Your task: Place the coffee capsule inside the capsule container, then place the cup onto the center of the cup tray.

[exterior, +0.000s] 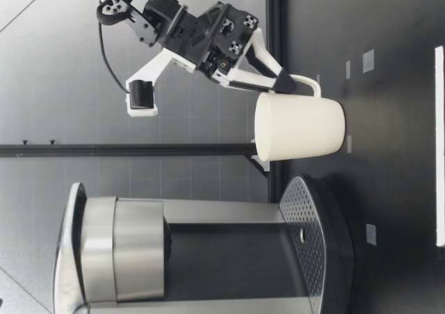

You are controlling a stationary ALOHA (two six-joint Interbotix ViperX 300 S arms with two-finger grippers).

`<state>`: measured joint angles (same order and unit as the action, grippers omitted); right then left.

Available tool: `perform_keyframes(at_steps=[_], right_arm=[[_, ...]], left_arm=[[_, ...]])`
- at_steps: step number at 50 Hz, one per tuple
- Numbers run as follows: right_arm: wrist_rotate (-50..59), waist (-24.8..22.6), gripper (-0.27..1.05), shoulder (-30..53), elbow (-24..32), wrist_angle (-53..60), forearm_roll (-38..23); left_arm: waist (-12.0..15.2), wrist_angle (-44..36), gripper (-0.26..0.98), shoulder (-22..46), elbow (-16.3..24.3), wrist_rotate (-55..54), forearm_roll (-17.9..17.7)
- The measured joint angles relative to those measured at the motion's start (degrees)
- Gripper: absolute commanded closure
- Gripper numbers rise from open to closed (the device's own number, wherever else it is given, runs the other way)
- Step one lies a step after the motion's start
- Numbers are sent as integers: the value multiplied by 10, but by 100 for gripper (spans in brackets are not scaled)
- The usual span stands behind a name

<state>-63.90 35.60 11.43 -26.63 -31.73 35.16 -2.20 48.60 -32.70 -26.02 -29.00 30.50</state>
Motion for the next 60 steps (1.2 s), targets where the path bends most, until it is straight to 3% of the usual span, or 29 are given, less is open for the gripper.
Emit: perform_keyframes(at_steps=[25, 60], right_arm=[[4, -42, 56, -27, 32, 19, 55], [11, -54, 56, 63, 138, 33, 55]], left_arm=[[0, -18, 59, -17, -7, -6, -1], [0, -19, 59, -25, -11, -7, 0]])
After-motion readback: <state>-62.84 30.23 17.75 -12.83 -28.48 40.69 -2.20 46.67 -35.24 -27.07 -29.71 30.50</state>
